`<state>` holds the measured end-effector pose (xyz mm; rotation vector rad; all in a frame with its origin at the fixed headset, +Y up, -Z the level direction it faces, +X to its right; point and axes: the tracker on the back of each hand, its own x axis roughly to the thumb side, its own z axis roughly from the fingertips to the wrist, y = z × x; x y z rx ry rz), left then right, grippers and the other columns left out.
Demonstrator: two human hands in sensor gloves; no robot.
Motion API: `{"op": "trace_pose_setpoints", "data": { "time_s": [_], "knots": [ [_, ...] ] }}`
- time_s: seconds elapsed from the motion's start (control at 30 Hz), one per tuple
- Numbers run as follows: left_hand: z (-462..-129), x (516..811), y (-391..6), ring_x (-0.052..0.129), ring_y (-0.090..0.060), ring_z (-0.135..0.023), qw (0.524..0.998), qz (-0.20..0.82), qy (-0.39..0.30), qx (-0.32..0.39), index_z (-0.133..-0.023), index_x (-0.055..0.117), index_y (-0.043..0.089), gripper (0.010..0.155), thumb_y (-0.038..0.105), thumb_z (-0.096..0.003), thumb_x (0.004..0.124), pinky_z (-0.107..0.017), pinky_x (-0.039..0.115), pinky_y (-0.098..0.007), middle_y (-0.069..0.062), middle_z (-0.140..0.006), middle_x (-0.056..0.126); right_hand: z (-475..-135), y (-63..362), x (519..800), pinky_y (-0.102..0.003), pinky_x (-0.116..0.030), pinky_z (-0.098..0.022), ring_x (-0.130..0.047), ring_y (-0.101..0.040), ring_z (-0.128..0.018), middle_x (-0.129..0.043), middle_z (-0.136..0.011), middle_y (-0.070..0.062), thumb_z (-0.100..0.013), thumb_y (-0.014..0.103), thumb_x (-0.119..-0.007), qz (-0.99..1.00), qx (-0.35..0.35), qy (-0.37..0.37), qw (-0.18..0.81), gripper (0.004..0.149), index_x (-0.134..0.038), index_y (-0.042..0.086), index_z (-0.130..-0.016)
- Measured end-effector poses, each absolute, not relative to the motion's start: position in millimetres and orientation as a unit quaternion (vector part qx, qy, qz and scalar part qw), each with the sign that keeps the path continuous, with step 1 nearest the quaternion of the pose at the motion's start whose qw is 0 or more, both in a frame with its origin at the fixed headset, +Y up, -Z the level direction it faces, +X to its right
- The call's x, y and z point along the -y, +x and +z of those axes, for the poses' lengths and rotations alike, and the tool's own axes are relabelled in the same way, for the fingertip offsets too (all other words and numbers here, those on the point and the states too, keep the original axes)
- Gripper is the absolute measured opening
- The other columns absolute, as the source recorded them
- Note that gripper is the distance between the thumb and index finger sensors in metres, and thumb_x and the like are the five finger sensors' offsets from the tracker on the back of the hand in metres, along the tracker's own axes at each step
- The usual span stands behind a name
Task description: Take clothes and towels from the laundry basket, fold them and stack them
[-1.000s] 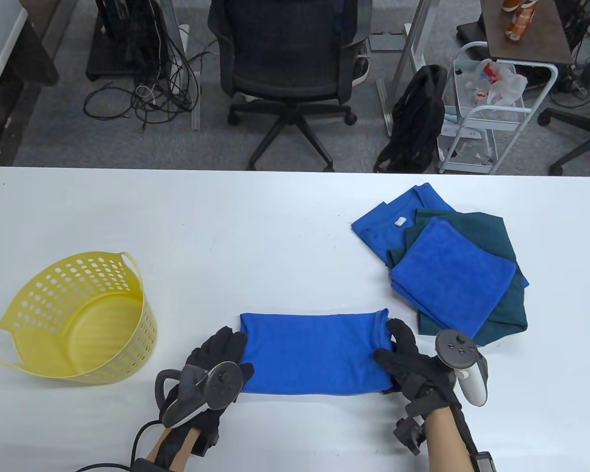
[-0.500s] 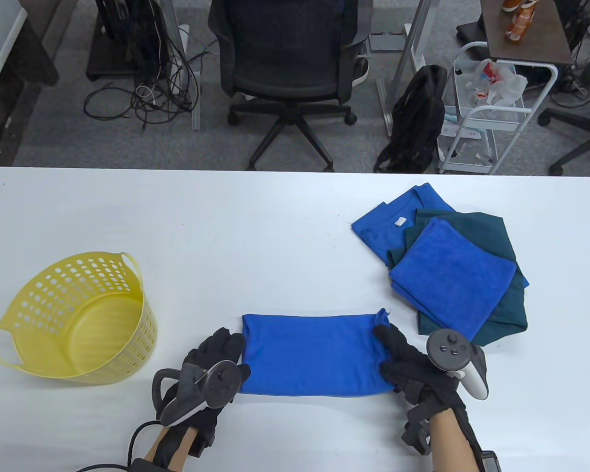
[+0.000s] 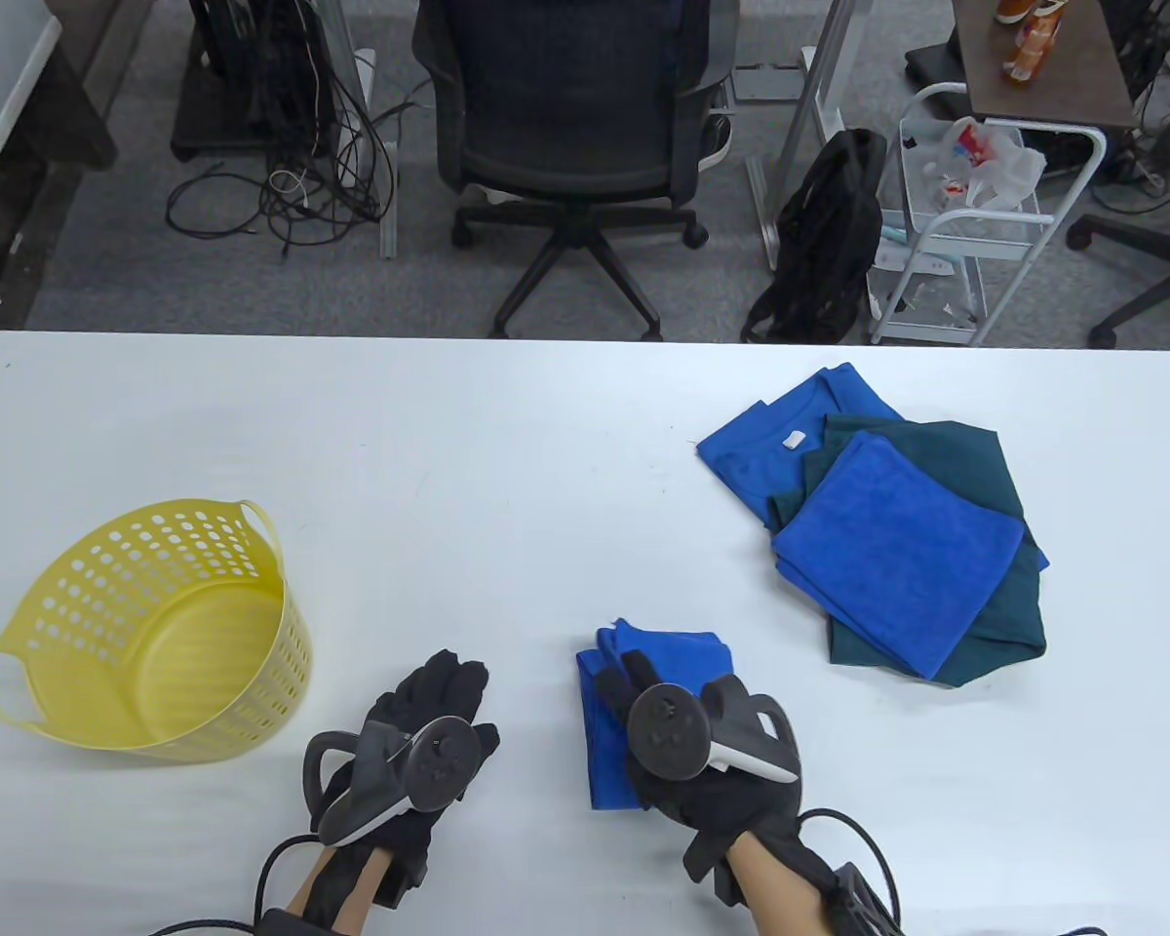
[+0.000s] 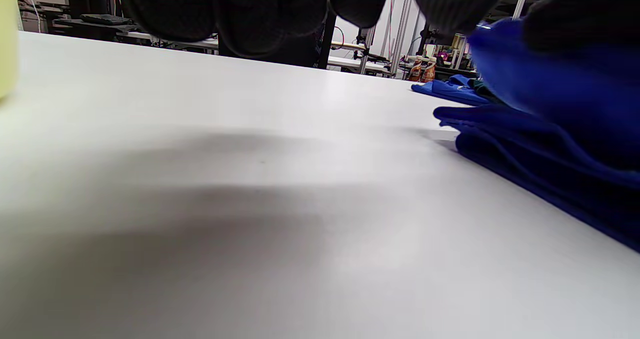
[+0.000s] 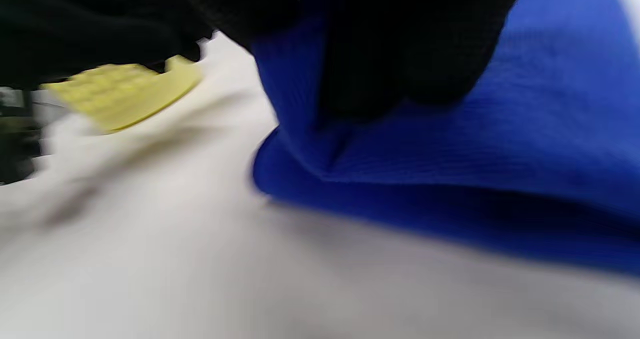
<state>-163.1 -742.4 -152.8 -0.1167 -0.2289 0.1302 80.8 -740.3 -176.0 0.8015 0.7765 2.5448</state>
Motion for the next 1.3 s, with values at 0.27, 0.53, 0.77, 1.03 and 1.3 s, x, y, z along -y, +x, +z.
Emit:
{"op": "trace_pose_setpoints", "data": {
  "time_s": [0.27,0.53,0.77,1.03,1.3],
  "knots": [
    [-155.0,743.5,-167.7,0.074,-0.044,-0.105,0.991,0.065,-0.058,0.102,-0.12,0.051,0.018,0.074,0.054,-0.0572,0.07,-0.071,0.07,-0.061,-0.023,-0.123,0.056,-188.7,177.0,739.8,-0.064,-0.072,-0.056,-0.078,-0.052,-0.08,-0.054,-0.109,-0.043,-0.068,0.031,-0.071,0.959,-0.1,-0.041,0.263,0.066,-0.051,-0.011,-0.115],
    [-154.8,747.6,-163.9,0.073,-0.044,-0.106,0.99,0.046,-0.072,0.108,-0.12,0.051,0.018,0.074,0.054,-0.0573,0.07,-0.072,0.07,-0.062,-0.023,-0.123,0.056,-195.1,153.5,764.3,-0.078,-0.053,-0.063,-0.047,-0.069,-0.095,-0.05,-0.111,-0.043,-0.064,0.027,-0.072,0.956,-0.153,0.035,0.246,0.047,-0.064,-0.002,-0.099],
    [-156.4,748.9,-166.2,0.073,-0.044,-0.106,0.99,0.05,-0.077,0.106,-0.12,0.05,0.018,0.075,0.054,-0.0575,0.07,-0.072,0.07,-0.062,-0.024,-0.123,0.056,-207.8,206.8,721.5,-0.041,-0.091,-0.045,-0.098,-0.026,-0.062,-0.078,-0.097,-0.027,-0.064,0.017,-0.07,0.831,-0.062,0.034,0.552,0.054,-0.048,0.003,-0.111],
    [-158.2,751.1,-165.4,0.073,-0.045,-0.106,0.99,0.046,-0.085,0.104,-0.12,0.05,0.018,0.075,0.054,-0.0575,0.07,-0.072,0.07,-0.062,-0.024,-0.124,0.055,-225.6,311.0,695.6,-0.077,-0.053,-0.062,-0.048,-0.07,-0.091,-0.023,-0.108,-0.05,-0.066,0.024,-0.067,0.844,0.138,-0.242,0.458,0.079,-0.015,-0.013,-0.113],
    [-159.9,751.4,-164.2,0.07,-0.045,-0.107,0.99,0.061,-0.074,0.099,-0.121,0.048,0.018,0.076,0.054,-0.0575,0.07,-0.072,0.069,-0.062,-0.024,-0.124,0.052,-213.3,242.3,679.5,-0.08,-0.049,-0.062,-0.041,-0.072,-0.092,-0.024,-0.111,-0.047,-0.066,0.025,-0.067,0.954,0.145,-0.046,0.259,0.073,-0.026,-0.01,-0.115]
  ]
}}
